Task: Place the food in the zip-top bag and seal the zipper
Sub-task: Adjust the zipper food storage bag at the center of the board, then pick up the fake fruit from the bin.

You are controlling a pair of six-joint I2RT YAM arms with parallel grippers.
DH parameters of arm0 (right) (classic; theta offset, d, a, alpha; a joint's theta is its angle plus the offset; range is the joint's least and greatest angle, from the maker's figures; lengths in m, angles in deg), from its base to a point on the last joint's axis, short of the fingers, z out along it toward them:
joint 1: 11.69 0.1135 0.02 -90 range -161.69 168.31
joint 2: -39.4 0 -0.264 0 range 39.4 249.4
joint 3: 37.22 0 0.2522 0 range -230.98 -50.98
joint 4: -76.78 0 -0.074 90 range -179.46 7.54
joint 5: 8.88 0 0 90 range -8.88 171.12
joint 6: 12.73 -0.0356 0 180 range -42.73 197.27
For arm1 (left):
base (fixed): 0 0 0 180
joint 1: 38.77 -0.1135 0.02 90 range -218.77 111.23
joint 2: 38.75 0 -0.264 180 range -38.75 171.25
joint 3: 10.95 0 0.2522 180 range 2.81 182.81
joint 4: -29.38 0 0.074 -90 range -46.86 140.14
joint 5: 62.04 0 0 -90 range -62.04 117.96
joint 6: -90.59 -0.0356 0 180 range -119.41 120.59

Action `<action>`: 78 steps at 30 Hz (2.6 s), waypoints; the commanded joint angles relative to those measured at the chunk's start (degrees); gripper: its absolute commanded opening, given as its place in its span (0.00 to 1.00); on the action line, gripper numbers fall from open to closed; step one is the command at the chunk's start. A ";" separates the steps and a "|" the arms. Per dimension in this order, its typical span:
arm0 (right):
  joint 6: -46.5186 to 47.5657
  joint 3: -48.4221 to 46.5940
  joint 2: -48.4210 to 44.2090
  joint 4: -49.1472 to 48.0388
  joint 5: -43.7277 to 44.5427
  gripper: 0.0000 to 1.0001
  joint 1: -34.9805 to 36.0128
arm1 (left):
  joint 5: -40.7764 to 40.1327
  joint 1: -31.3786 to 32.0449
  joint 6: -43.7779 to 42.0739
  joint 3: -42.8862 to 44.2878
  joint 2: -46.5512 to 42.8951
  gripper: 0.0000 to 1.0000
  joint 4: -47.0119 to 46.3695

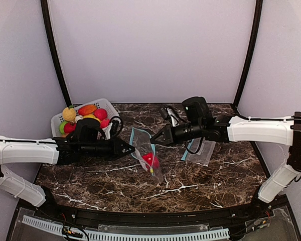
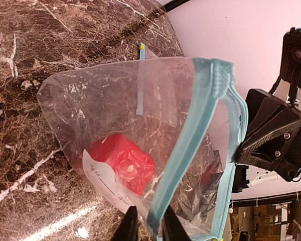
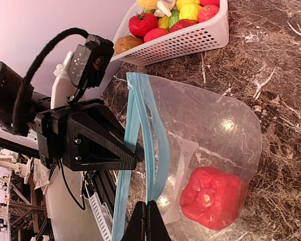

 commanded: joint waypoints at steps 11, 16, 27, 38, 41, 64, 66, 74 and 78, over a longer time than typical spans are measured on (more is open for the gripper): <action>4.60 -4.11 -0.79 8.67 10.14 0.00 1.11 | -2.60 0.17 -5.87 4.59 -1.00 0.01 6.40; 5.26 -4.49 -1.17 9.82 10.91 0.00 1.22 | -3.55 0.10 -8.05 6.70 -2.48 0.25 9.41; 5.54 -4.22 -1.98 10.31 12.02 0.00 1.51 | -3.14 -12.73 -20.60 17.51 -8.38 0.80 35.61; 5.38 -4.24 -2.97 10.98 13.24 0.00 1.78 | -3.86 -36.90 -37.23 27.72 -1.32 0.90 48.06; 5.27 -4.44 -3.21 10.98 13.40 0.00 1.80 | -4.12 -41.26 -38.78 29.23 1.11 0.93 46.06; 5.81 -8.76 0.58 12.32 13.45 0.00 1.99 | -6.10 -56.78 -40.81 45.20 29.36 0.99 37.84; 6.01 -9.25 1.10 12.48 13.45 0.00 2.00 | -6.71 -56.78 -41.01 46.28 30.75 0.99 38.10; 6.65 -10.70 2.91 13.00 12.90 0.00 2.01 | -8.28 -56.87 -42.22 49.25 34.58 0.99 38.03; 6.78 -10.92 3.34 13.19 12.75 0.00 1.93 | -9.10 -56.87 -42.98 50.26 35.97 0.92 38.55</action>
